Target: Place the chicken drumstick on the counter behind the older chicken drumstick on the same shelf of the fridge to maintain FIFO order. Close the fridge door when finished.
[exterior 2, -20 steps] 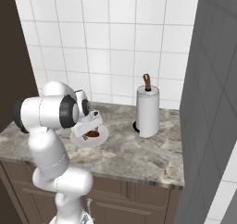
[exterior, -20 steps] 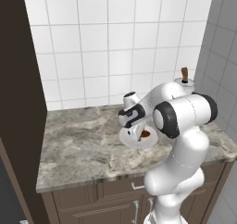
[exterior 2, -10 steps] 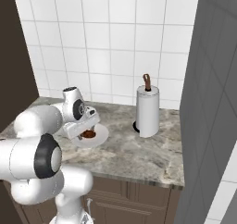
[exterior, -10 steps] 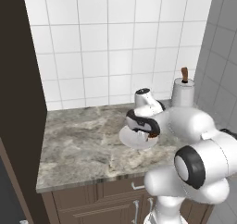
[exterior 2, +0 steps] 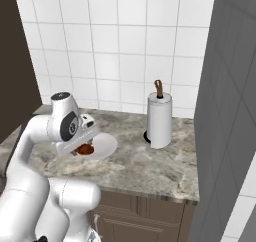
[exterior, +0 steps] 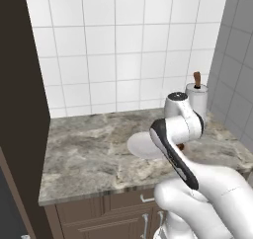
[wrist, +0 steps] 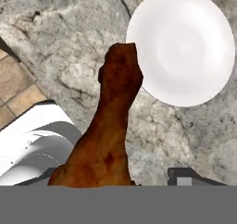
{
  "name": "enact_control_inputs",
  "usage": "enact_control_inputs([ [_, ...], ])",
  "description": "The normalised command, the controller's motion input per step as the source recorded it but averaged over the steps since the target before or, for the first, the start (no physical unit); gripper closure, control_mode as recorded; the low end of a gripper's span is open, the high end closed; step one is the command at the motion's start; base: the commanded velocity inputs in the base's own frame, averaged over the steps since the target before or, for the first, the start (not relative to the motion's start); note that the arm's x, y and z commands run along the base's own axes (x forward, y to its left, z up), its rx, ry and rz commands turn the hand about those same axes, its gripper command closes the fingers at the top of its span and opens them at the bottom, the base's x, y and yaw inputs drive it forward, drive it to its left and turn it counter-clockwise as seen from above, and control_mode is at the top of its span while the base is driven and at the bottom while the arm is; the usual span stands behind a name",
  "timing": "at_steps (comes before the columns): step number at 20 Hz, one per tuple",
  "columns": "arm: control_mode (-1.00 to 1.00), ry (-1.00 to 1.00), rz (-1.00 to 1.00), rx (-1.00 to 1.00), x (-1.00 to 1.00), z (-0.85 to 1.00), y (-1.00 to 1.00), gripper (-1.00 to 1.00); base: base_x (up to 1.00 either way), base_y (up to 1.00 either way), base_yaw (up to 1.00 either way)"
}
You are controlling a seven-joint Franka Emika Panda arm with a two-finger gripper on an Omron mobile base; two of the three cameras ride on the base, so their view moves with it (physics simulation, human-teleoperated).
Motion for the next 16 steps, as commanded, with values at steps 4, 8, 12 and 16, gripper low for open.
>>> enact_control_inputs([
  [4, -1.00, -0.08, -0.02, 0.01, -0.62, 0.19, 0.00, 1.00, 0.00, 0.00, 0.00],
  [8, -1.00, 0.01, 0.00, -0.02, -0.12, -0.03, 0.15, 1.00, 0.00, 0.00, 0.00],
  [12, -1.00, 0.00, 0.00, -0.02, 0.00, -0.01, 0.01, 1.00, 0.00, 0.00, 0.00],
  [16, -1.00, 0.02, 0.00, 0.00, -0.06, -0.03, 0.00, 1.00, 0.00, 0.00, 0.00],
])
